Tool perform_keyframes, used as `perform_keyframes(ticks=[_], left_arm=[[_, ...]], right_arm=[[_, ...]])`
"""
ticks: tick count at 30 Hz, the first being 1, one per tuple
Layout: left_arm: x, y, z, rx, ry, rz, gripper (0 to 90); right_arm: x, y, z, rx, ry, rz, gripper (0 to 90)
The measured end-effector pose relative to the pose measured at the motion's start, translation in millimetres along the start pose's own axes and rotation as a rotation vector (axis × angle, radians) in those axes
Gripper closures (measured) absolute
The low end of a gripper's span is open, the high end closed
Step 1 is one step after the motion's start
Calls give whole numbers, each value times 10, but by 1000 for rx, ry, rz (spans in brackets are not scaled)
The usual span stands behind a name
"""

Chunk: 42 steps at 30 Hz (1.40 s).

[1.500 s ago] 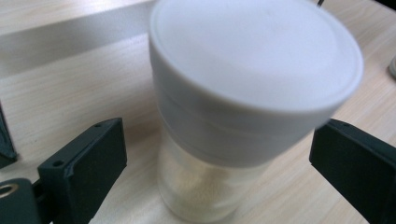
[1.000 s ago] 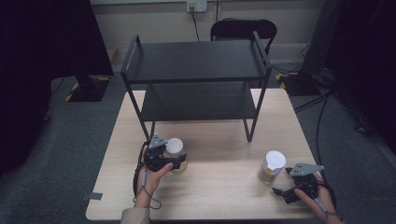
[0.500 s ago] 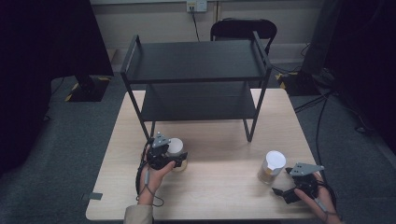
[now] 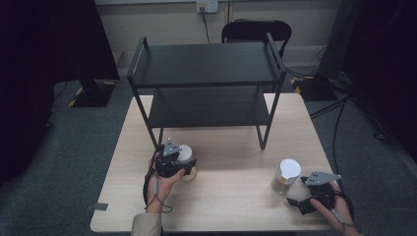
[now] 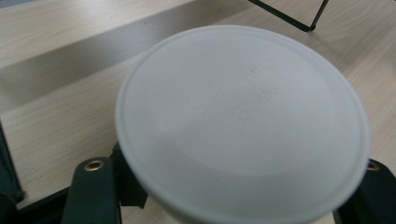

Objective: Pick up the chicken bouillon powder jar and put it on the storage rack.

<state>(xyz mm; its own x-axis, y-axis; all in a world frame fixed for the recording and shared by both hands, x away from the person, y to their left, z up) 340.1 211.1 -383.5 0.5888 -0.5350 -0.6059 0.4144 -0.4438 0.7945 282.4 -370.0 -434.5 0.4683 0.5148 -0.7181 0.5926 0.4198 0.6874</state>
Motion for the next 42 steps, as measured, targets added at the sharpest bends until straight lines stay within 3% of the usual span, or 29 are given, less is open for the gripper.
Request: perform_keyframes(ticks=[7, 15, 26, 42], left_arm=[[14, 38, 31, 6, 10, -11, 350], [-32, 76, 25, -2, -6, -11, 351], [-170, 327, 37, 18, -43, -36, 351], [-393, 721, 12, 31, -81, -24, 350]], right_arm=[[0, 0, 1, -1, 0, 0, 0], [0, 0, 0, 0, 0, 0, 0], [0, 0, 1, -1, 0, 0, 0], [0, 0, 0, 0, 0, 0, 0]])
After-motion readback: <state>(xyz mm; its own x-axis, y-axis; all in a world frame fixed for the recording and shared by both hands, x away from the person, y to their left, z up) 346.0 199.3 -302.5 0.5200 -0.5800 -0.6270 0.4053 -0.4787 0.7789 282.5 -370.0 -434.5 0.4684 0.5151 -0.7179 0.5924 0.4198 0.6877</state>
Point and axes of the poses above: each handheld gripper's, and its own axes: x roughly forward along the jaws, y roughly out of its top, z roughly to its right, the point moved 5 cm from there along x, roughly forward along the jaws, and after that the axes turned 8 degrees about x, right-handed, at the moved point
